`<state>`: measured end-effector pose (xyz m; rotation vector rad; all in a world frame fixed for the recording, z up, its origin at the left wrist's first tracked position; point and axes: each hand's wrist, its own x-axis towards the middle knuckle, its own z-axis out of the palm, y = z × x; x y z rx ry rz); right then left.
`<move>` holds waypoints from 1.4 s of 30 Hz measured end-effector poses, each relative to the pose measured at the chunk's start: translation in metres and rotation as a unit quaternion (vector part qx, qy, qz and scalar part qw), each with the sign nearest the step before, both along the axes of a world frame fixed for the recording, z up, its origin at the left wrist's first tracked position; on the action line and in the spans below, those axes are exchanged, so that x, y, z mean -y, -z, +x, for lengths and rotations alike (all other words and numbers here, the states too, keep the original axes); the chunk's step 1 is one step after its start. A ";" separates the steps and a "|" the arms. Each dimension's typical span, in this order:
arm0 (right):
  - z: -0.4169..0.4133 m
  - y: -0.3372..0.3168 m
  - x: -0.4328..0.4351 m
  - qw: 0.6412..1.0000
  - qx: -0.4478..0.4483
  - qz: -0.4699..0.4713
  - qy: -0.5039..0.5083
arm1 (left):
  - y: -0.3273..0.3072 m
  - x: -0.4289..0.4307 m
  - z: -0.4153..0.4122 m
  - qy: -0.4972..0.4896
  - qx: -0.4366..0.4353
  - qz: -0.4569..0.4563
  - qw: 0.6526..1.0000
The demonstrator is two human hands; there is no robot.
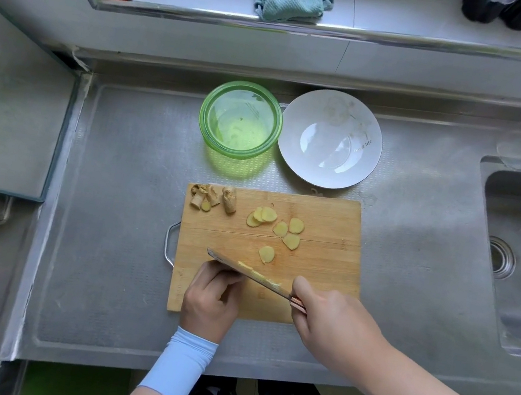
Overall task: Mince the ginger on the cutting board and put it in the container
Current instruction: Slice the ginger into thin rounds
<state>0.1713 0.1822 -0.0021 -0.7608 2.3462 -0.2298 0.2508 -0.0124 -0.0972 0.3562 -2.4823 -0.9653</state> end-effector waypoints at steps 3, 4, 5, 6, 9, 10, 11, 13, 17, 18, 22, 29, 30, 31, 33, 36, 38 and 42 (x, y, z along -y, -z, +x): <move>0.000 -0.001 0.000 1.000 0.008 -0.004 0.001 | 0.001 0.000 0.001 -0.003 -0.001 0.004 1.000; 0.000 -0.002 0.000 1.000 0.010 -0.004 0.001 | 0.002 0.000 0.001 -0.003 -0.003 0.004 1.000; 0.000 -0.002 0.001 1.000 0.012 -0.002 0.001 | 0.002 0.000 0.000 -0.002 -0.005 0.006 1.000; 0.000 -0.002 0.001 1.000 0.014 -0.001 0.002 | 0.002 0.000 0.000 -0.001 -0.007 0.008 1.000; -0.003 -0.001 0.003 1.000 0.021 -0.003 0.003 | 0.001 -0.001 -0.002 -0.002 -0.010 0.015 1.000; -0.003 0.000 0.004 1.000 0.021 -0.004 0.002 | 0.001 -0.001 -0.001 -0.003 -0.007 0.017 1.000; -0.004 0.000 0.004 1.000 0.021 -0.004 0.002 | 0.001 -0.001 -0.001 -0.004 -0.004 0.018 1.000; -0.004 0.001 0.005 1.000 0.022 -0.006 0.003 | -0.001 -0.002 -0.001 -0.005 0.000 0.021 1.000; -0.002 0.003 0.004 0.999 0.029 -0.013 0.015 | -0.002 -0.002 -0.002 -0.005 0.001 0.027 1.000; -0.002 0.004 0.004 0.999 0.031 -0.012 0.016 | -0.002 -0.002 -0.002 -0.005 0.001 0.026 1.000; -0.004 0.004 0.012 0.999 0.038 -0.010 0.019 | -0.001 -0.001 -0.002 -0.007 -0.001 0.021 1.000; -0.003 0.004 0.017 0.999 0.032 -0.009 0.021 | 0.000 -0.002 -0.001 -0.005 0.006 0.026 1.000; -0.002 0.006 0.018 0.999 0.031 -0.005 0.023 | 0.000 -0.002 -0.001 -0.006 0.008 0.026 1.000; -0.003 0.007 0.021 0.999 0.031 -0.002 0.024 | 0.000 -0.002 -0.001 -0.007 0.009 0.026 1.000; -0.005 0.009 0.030 0.999 0.035 0.001 0.023 | 0.000 -0.002 0.000 -0.006 0.011 0.024 1.000; -0.008 0.010 0.041 0.999 0.031 -0.004 0.024 | 0.000 -0.002 0.000 -0.002 0.009 0.019 1.000; -0.008 0.009 0.043 0.999 0.026 -0.002 0.026 | 0.000 -0.001 0.001 -0.001 0.007 0.019 1.000; -0.016 0.005 0.042 0.998 0.032 -0.012 0.051 | -0.004 -0.002 0.000 0.006 -0.003 0.031 1.000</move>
